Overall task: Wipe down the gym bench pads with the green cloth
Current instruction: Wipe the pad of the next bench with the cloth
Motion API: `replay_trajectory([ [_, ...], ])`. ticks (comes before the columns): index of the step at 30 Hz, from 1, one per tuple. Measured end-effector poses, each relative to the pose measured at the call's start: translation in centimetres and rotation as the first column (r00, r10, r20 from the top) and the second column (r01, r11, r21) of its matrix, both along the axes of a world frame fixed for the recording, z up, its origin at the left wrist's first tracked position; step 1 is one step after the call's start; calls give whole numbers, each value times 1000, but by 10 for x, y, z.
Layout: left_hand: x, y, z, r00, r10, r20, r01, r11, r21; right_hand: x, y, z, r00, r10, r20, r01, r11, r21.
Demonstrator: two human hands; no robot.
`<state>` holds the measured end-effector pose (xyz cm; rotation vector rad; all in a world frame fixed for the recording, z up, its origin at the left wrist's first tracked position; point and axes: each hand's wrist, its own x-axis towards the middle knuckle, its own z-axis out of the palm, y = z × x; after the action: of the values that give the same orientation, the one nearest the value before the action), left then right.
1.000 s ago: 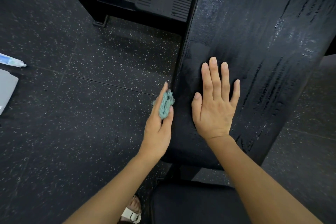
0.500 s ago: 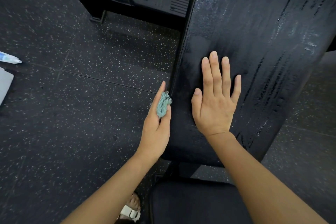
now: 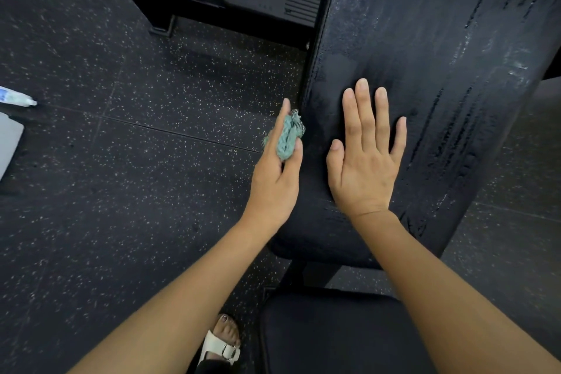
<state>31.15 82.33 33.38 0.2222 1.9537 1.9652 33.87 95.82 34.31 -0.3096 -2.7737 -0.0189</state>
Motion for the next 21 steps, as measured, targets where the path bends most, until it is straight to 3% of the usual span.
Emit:
replay_trajectory([
  [15,57,-31,-32,997,-21,73,22,1000,-13,15,-17,-10,999,-51,-12,50,996,-67],
  [21,67,-37,-39,994,-21,110,22,1000,-13,82,-36,-44,998,-16,64,22,996,-92],
])
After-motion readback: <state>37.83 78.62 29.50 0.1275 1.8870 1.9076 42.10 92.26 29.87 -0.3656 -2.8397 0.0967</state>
